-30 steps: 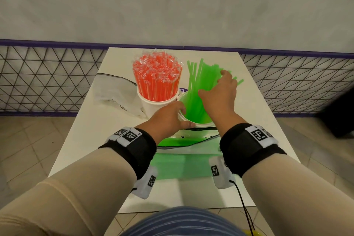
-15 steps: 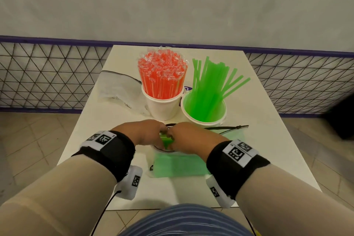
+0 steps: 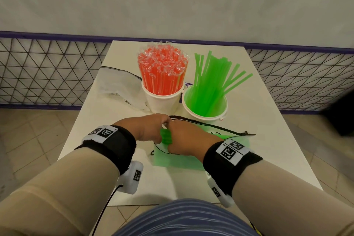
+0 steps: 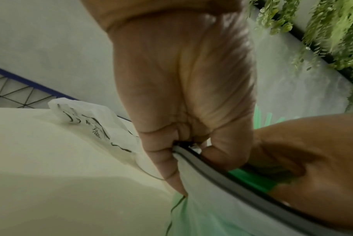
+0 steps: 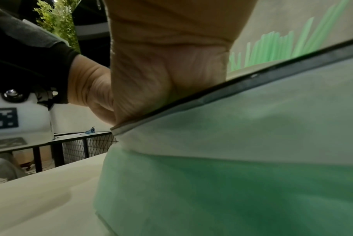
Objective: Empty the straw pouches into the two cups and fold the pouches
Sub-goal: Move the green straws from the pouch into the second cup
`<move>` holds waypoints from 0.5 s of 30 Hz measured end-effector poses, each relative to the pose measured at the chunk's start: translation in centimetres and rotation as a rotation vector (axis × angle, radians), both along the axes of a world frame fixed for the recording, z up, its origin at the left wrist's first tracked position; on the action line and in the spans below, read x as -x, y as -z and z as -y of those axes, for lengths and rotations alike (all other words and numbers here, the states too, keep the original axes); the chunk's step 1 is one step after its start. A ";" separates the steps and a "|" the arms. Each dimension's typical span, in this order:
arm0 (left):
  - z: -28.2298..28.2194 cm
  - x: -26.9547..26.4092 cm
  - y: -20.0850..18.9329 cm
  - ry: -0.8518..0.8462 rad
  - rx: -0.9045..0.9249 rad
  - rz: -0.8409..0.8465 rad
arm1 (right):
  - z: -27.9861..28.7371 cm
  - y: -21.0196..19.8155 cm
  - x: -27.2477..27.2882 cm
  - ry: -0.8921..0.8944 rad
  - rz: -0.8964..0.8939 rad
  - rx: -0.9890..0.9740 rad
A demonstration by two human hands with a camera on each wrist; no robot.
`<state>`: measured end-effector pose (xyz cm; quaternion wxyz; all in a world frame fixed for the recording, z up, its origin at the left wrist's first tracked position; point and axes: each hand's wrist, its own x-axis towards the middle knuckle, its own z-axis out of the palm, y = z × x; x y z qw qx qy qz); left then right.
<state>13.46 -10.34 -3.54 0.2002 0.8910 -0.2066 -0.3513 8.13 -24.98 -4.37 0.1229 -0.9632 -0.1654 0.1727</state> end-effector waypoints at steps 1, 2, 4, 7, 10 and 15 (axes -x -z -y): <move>0.1 0.0 0.0 -0.003 -0.006 -0.011 | 0.0 0.1 -0.1 0.008 0.007 0.010; 0.2 0.0 -0.1 -0.008 -0.009 -0.024 | -0.1 0.1 -0.1 0.014 0.015 0.023; 0.4 0.1 -0.2 -0.017 -0.015 -0.046 | -0.1 0.1 -0.2 0.012 0.041 0.058; 0.4 0.0 -0.1 -0.037 0.004 -0.072 | -0.2 0.1 -0.2 0.022 0.085 0.040; 0.1 0.0 0.2 -0.112 0.113 -0.145 | -0.3 0.4 -0.5 0.050 0.123 -0.007; -0.9 0.2 1.0 -0.244 0.340 -0.263 | 0.2 -0.1 -0.6 0.075 0.102 -0.074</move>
